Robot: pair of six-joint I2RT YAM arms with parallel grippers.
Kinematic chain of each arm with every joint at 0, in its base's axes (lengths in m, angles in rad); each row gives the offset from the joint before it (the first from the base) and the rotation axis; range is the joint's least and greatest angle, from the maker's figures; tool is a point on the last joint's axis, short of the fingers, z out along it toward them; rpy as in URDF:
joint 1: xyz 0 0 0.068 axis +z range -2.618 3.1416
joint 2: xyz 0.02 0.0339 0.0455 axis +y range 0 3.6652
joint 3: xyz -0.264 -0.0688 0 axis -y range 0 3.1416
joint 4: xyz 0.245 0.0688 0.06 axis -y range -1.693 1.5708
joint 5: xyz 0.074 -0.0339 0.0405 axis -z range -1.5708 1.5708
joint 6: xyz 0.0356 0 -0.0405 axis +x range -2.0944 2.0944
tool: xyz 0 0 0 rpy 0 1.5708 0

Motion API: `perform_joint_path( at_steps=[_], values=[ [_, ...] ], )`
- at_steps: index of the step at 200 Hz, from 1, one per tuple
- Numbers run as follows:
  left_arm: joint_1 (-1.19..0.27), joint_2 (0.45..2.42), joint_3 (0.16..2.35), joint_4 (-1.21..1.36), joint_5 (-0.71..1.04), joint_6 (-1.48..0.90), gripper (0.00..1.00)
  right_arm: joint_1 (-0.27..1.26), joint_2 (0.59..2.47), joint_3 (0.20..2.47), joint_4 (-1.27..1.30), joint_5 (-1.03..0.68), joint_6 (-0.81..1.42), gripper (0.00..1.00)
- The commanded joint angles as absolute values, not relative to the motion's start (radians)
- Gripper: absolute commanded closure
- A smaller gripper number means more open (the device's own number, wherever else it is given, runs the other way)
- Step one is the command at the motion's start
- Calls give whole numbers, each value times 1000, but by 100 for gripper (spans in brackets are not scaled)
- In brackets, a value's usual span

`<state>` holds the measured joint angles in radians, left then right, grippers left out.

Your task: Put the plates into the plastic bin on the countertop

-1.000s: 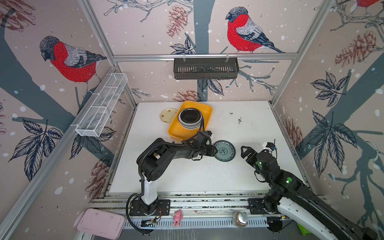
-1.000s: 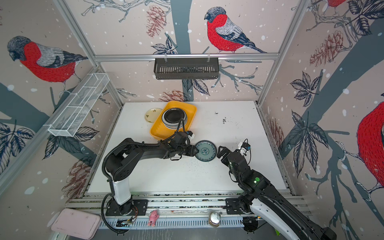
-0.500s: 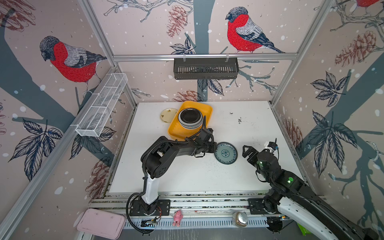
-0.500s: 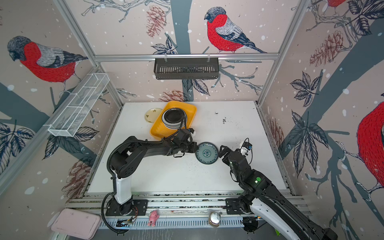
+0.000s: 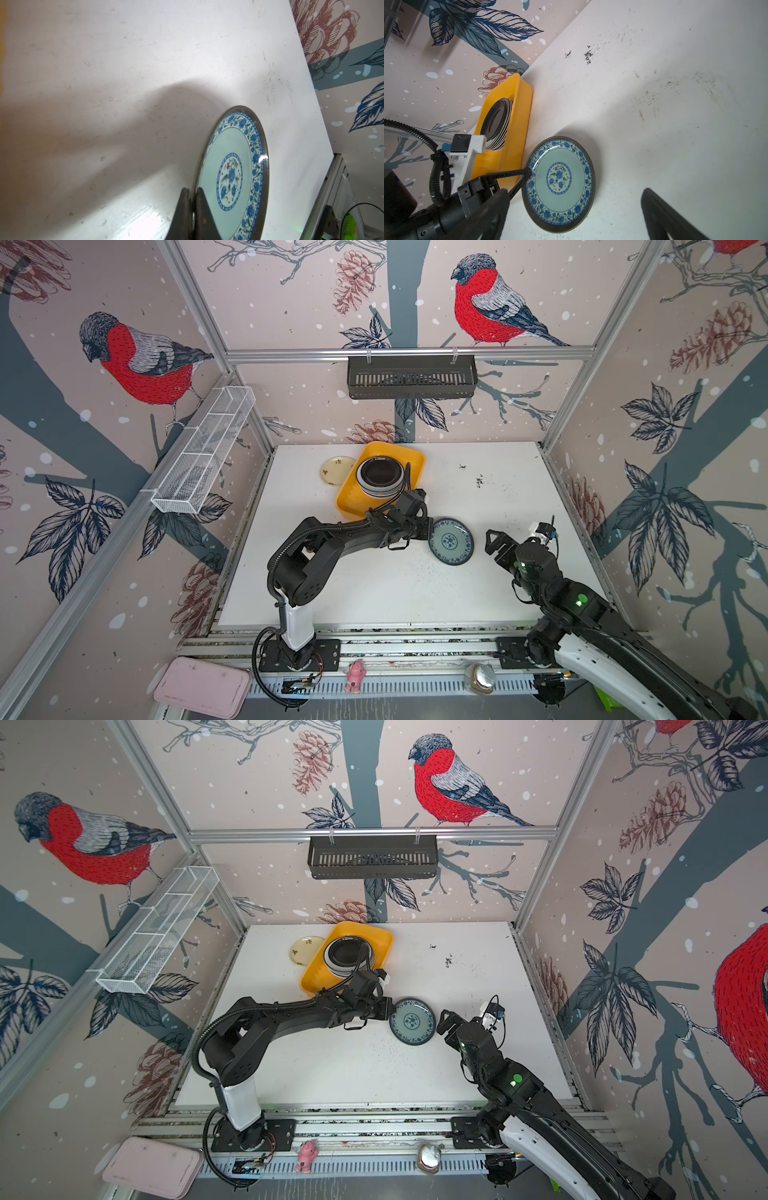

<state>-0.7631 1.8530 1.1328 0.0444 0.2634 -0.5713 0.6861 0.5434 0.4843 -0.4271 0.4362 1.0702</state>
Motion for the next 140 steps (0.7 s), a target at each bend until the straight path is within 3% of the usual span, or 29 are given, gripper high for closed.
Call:
perform_joint_path(
  at_steps=[1,140],
  values=[
    [-762,1824,1149,36,288,-574,100,687,540,482,-369,429,1033,0],
    [-641,1764,1250,22,361,-578,100,606,629,579,-153,307,812,0]
  ],
)
